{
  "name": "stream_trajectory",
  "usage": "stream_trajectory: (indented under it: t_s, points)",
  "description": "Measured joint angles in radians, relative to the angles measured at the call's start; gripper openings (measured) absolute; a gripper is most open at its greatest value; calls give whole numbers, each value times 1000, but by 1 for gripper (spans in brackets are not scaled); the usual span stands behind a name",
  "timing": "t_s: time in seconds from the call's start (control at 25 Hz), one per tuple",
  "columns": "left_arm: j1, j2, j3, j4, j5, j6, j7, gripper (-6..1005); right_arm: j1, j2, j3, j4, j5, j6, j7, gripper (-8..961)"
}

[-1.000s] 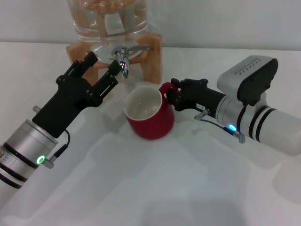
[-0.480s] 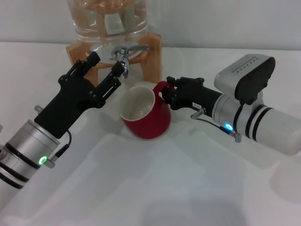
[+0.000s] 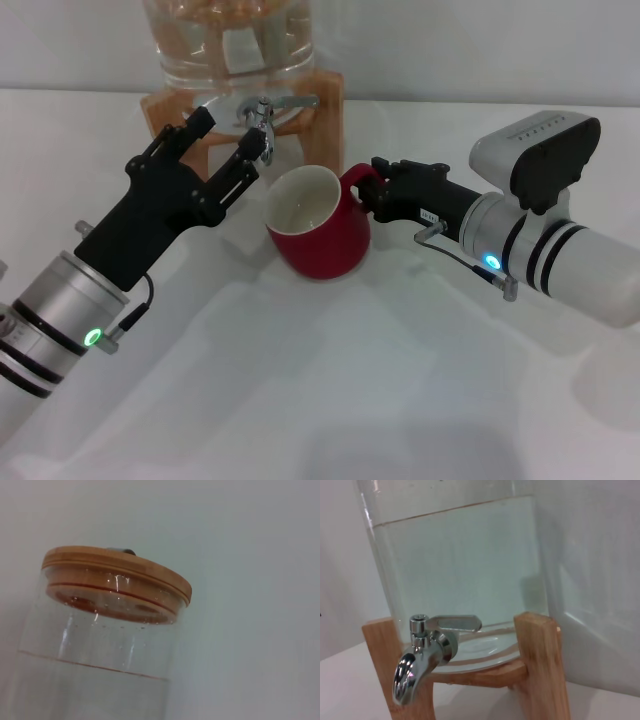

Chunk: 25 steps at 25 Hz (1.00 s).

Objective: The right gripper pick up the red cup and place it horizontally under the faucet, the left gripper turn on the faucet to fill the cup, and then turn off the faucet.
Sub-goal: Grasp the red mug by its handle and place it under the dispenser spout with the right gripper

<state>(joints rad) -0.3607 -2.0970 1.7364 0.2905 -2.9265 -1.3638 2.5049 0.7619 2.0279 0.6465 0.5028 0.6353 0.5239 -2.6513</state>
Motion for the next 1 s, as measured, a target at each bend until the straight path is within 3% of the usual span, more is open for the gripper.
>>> stream_trajectory:
  t_s: [1.0]
  points:
    - [-6,-2,0,1,0,9,2,756,4,0,-7,41,19,-37,54,261]
